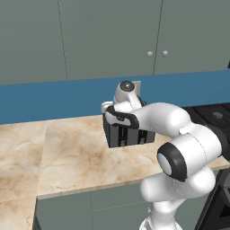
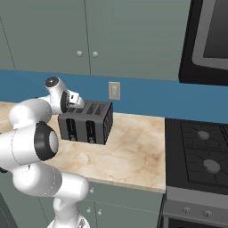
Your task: Start the toaster. Once the lever pops up, take the bread to the plate on the dining counter.
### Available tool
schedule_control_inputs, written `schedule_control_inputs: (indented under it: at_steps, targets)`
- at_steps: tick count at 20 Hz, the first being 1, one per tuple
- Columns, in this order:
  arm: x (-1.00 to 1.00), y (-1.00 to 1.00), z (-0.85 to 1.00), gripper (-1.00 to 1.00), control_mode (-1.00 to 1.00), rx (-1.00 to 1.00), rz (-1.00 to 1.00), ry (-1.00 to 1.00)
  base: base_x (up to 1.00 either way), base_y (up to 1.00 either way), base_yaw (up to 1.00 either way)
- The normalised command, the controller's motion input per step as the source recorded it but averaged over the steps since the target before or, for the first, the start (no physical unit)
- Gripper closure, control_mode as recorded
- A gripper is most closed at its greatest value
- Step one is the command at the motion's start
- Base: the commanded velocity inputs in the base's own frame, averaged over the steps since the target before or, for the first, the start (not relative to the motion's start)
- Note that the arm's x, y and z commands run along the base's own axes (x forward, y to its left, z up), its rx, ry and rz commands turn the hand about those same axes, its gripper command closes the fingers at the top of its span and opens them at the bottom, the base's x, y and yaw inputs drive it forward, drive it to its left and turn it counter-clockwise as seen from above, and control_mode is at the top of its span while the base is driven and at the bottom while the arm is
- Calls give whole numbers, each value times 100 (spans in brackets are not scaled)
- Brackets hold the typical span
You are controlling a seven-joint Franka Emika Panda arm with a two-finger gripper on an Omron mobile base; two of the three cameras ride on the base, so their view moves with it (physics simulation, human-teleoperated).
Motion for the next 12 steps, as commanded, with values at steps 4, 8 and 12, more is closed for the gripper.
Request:
schedule_control_inputs:
  at_steps: [4, 8, 12]
  targets:
    - [0, 0, 0, -100, -100, 0, 0, 0, 0, 0, 0]
    - [0, 0, 0, -100, -100, 0, 0, 0, 0, 0, 0]
    - [0, 0, 0, -100, -100, 0, 0, 0, 0, 0, 0]
